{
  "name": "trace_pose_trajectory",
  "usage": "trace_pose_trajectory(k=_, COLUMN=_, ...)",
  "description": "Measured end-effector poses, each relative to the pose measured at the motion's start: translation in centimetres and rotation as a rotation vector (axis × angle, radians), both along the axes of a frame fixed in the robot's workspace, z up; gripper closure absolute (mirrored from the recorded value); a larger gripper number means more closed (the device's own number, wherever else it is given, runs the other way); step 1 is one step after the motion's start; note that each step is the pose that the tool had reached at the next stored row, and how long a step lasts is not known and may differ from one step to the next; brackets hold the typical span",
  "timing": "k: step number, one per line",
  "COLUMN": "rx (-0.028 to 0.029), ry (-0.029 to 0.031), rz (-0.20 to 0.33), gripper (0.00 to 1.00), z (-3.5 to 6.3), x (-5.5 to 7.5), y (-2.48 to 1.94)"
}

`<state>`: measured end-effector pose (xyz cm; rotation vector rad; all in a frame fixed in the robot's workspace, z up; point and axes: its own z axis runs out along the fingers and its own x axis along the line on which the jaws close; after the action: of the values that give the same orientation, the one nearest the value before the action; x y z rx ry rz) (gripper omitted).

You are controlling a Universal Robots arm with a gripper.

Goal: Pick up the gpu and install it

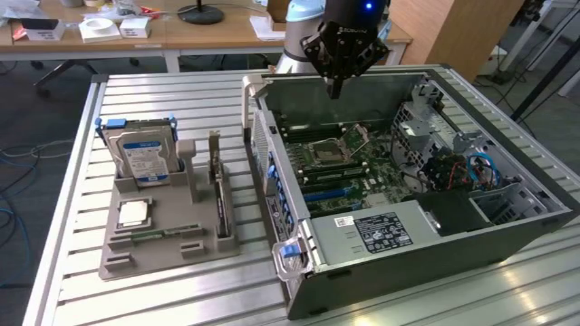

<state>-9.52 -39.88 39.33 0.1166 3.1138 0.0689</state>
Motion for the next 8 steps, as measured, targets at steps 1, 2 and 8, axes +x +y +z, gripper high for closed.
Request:
trace_pose_trajectory(k=1, rx=0.0001, ry=0.0000, rz=0.000, gripper=0.90, z=0.00, x=0.4, y=0.00)
trace_pose_trajectory(k=2, rx=0.0000, ry=0.0000, rz=0.000, gripper=0.90, z=0.00, x=0.9, y=0.00)
trace_pose_trajectory(k=8, rx=0.0000, ry=0.0003, rz=0.000, gripper=0.90, z=-0.03, x=3.6, y=0.00)
